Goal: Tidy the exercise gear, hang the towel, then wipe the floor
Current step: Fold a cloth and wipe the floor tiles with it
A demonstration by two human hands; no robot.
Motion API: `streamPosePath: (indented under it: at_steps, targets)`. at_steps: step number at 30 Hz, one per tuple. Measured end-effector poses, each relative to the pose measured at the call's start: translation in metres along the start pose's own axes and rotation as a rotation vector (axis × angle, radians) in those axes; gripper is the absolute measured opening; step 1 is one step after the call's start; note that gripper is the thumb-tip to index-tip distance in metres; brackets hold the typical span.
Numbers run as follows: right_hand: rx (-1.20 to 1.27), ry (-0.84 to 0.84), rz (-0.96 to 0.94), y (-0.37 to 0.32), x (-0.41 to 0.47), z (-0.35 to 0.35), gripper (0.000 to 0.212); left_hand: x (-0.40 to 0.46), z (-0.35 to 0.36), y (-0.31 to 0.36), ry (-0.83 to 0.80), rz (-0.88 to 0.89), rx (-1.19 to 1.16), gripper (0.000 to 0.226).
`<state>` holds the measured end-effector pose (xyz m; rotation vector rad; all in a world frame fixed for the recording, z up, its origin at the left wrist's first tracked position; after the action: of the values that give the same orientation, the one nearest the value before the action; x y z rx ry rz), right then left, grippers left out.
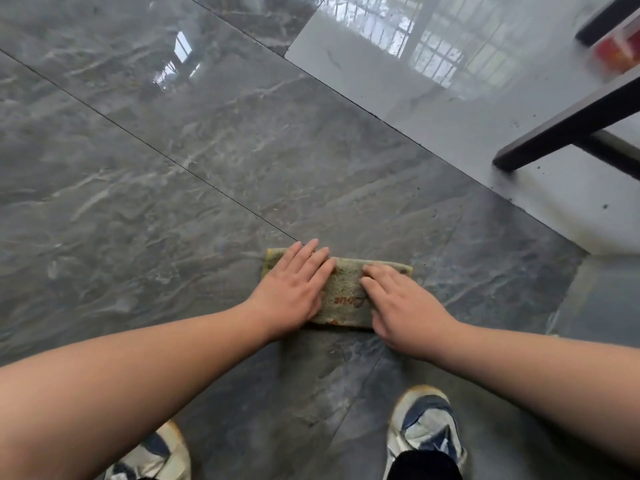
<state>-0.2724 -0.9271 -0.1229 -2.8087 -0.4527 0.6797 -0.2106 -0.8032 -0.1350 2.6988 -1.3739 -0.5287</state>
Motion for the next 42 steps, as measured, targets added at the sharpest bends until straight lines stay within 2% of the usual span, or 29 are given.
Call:
streamPosePath:
  at_steps: [3,7,10,13,17,21,25,29,33,36,38,40,42]
  targets:
    - [-0.063,-0.027,0.02,0.002,-0.001,0.001,0.063,-0.005,0.014,0.009,-0.045,-0.051,0.01,0.066]
    - [0.008,0.017,0.206,-0.005,0.001,0.018,0.066,-0.011,0.033,0.008,-0.056,-0.145,-0.008,0.068]
    - [0.056,0.057,0.394,-0.012,0.006,0.041,0.068,-0.013,0.043,0.005,-0.033,-0.133,-0.011,0.067]
    - [0.065,0.081,0.487,-0.016,0.008,0.057,0.071,-0.013,0.043,0.005,0.005,-0.067,0.017,0.067]
    - [0.055,0.093,0.505,-0.015,0.002,0.061,0.072,-0.02,0.042,0.002,-0.083,0.01,0.014,0.07]
    - [0.093,0.073,0.511,-0.018,-0.008,0.062,0.071,-0.025,0.032,0.009,-0.335,0.069,-0.034,0.072]
    - [0.143,0.079,0.526,-0.015,-0.008,0.055,0.072,-0.017,0.016,0.009,-0.547,0.16,0.024,0.076]
    - [0.174,0.083,0.537,-0.017,-0.01,0.049,0.073,-0.019,-0.002,0.013,-0.576,0.137,0.015,0.082]
    - [0.24,0.037,0.542,-0.016,-0.008,0.04,0.081,-0.036,-0.038,0.016,-0.596,0.151,0.014,0.074]
    - [0.257,-0.095,0.502,-0.015,-0.011,0.038,0.081,-0.056,-0.066,0.004,-0.589,0.248,0.139,0.072]
    - [0.273,-0.143,0.486,-0.011,-0.011,0.031,0.08,-0.059,-0.076,0.0,-0.564,0.383,0.245,0.071]
    - [0.294,-0.144,0.458,-0.012,-0.011,0.028,0.076,-0.048,-0.074,-0.002,-0.516,0.48,0.271,0.068]
    - [0.293,-0.108,0.466,-0.014,-0.011,0.029,0.071,-0.025,-0.063,-0.005,-0.433,0.472,0.268,0.065]
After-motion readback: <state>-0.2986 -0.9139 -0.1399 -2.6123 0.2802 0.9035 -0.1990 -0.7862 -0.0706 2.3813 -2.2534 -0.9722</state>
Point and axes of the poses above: each hand's wrist, its own x-axis towards the middle knuckle, its own z-axis out of the palm, y = z × x, the point moved 9 cm from there along x, towards the middle knuckle, and after that the axes turned 4 degrees about -z, right-handed, at the moved point
